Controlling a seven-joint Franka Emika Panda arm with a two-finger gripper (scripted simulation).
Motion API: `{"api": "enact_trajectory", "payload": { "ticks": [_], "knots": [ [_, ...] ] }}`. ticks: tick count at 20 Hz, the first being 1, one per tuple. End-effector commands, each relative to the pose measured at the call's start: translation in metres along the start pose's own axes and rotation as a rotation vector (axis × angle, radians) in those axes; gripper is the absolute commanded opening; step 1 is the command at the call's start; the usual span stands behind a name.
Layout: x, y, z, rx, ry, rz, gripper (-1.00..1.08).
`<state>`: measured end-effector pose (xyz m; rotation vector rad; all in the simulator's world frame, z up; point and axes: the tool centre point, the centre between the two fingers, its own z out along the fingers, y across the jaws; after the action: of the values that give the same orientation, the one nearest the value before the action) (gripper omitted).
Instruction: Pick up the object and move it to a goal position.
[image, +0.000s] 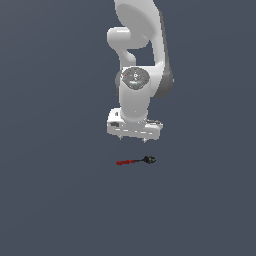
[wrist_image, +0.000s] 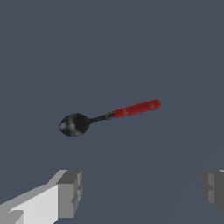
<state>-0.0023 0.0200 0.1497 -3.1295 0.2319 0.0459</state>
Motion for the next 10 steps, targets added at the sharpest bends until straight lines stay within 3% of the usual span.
{"api": "enact_trajectory", "payload": {
  "ticks": [1,10],
  "knots": [
    [0.002,-0.002,0.005,0.003,0.000,0.065,1.00],
    [0.012,-0.008,0.022,0.010,0.000,0.314,1.00]
  ]
}}
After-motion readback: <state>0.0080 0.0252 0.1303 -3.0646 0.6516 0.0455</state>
